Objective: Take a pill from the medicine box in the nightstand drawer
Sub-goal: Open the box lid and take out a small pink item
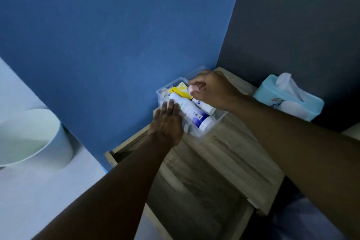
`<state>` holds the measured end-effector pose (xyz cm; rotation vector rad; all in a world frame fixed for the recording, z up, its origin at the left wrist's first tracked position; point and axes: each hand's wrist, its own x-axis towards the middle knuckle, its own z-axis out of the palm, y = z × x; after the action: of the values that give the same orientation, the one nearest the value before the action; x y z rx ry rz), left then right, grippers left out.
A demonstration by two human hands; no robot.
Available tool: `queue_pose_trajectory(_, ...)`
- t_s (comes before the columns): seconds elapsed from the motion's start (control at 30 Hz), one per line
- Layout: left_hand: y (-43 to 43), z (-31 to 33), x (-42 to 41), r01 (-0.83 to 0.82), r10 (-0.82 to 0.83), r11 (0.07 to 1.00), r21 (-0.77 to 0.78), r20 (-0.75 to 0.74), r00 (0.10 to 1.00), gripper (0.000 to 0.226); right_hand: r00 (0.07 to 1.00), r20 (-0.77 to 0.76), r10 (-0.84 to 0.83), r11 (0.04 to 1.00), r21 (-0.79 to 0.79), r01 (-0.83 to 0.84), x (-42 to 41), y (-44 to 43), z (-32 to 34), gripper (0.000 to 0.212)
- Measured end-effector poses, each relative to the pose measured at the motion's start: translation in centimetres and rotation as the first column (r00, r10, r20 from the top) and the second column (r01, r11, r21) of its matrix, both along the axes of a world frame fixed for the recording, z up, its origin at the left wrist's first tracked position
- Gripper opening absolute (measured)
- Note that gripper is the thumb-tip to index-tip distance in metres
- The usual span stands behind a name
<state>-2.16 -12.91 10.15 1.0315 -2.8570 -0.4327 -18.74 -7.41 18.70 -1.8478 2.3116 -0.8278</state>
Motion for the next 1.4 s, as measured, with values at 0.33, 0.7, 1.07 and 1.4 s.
queue_pose_trajectory(0.33,9.4,9.4,1.9,0.520,0.733,0.220,0.825,-0.492,0.470,0.036,0.981,0.157,0.114,0.993,0.019,-0.118,5.3,10.4,7.9,0.032)
queue_pose_trajectory(0.7,16.5,15.6,3.9,0.651,0.836,0.086,0.754,-0.410,0.364,0.039,0.960,-0.024,0.280,0.960,0.023,-0.280,8.5,17.4,15.1,0.031)
queue_pose_trajectory(1.07,18.9,16.2,4.0,0.649,0.822,0.074,0.757,-0.415,0.391,0.039,0.993,-0.080,0.085,0.996,0.023,-0.084,8.1,19.9,15.2,0.032)
queue_pose_trajectory(1.4,19.5,14.3,3.1,0.660,0.840,-0.030,0.751,-0.339,0.424,0.032,0.996,-0.084,0.027,0.986,0.165,-0.013,7.1,20.0,13.7,0.036)
